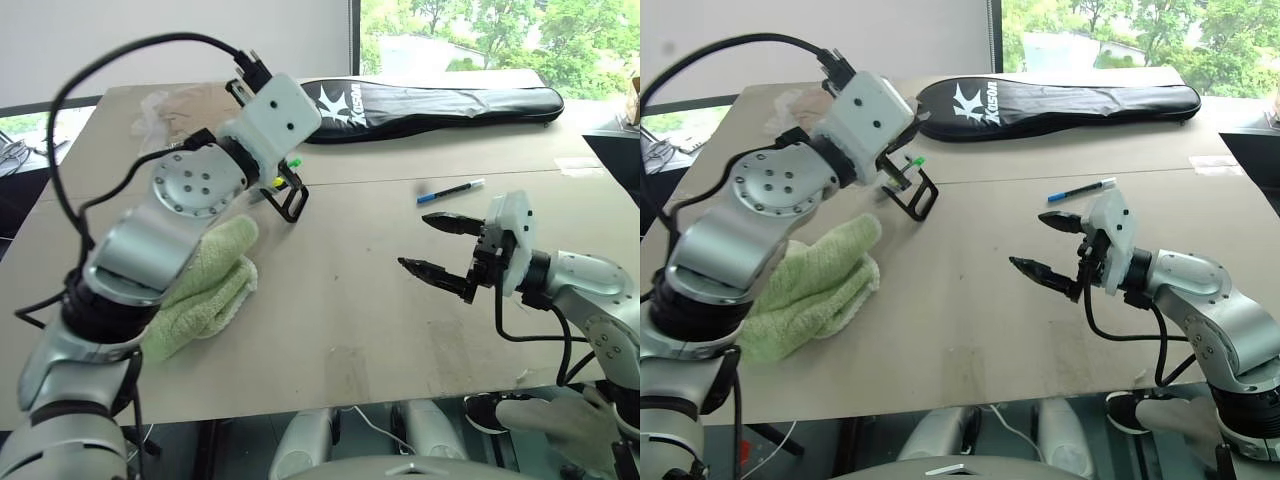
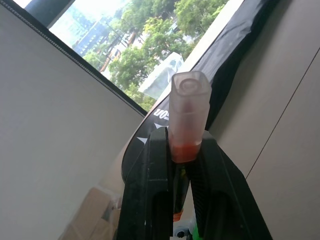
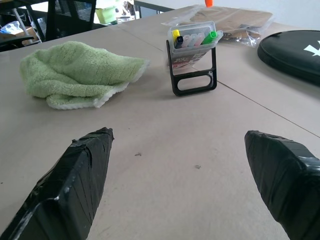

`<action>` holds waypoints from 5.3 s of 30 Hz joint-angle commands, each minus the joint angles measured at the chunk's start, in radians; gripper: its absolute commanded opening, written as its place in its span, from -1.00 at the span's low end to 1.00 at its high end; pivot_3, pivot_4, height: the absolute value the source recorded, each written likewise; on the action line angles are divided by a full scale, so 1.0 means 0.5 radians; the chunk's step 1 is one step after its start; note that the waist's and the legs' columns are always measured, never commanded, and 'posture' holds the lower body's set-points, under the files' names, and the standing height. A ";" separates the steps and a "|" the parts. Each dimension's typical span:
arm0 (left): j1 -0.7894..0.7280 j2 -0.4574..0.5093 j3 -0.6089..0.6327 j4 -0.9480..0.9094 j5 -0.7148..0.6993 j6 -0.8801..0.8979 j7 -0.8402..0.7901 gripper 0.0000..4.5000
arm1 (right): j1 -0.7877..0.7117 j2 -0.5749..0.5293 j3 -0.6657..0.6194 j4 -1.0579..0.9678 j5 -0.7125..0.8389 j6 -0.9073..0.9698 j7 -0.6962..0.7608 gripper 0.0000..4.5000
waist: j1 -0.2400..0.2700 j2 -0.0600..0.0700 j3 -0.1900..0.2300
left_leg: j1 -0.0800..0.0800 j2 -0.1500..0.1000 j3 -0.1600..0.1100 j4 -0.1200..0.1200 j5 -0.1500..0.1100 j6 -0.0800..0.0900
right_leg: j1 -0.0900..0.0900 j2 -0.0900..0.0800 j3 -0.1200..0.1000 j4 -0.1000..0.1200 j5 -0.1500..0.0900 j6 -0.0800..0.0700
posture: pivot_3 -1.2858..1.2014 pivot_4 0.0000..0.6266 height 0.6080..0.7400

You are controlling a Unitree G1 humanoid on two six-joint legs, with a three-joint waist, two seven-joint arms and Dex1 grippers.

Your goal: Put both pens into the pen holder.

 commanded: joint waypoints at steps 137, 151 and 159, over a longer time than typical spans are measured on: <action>1.483 -0.380 0.842 -0.914 -1.084 0.089 -0.117 0.66 | -2.372 0.879 -0.769 3.755 -0.893 -0.156 -2.103 0.40 | -0.088 0.008 0.001 | 0.006 0.007 0.021 -0.003 0.002 -0.003 | -0.003 0.005 0.023 0.007 0.000 -0.001 | 0.03 -0.52 1.00; 1.477 -0.405 0.815 -0.899 -1.050 0.067 -0.117 0.66 | -2.312 0.978 -0.696 3.764 -0.940 -0.178 -2.179 0.17 | -0.096 0.008 0.001 | 0.006 0.007 0.022 -0.003 0.001 -0.003 | -0.004 0.006 0.023 0.007 0.000 -0.001 | 0.03 -0.52 1.00; 1.486 -0.412 0.847 -0.884 -1.036 0.041 -0.114 0.66 | -2.214 0.989 -0.456 3.758 -1.128 -0.108 -1.961 -0.97 | -0.114 0.008 -0.002 | 0.008 0.007 0.021 -0.003 0.001 -0.003 | -0.002 0.006 0.023 0.008 0.000 -0.001 | 0.03 -0.52 1.00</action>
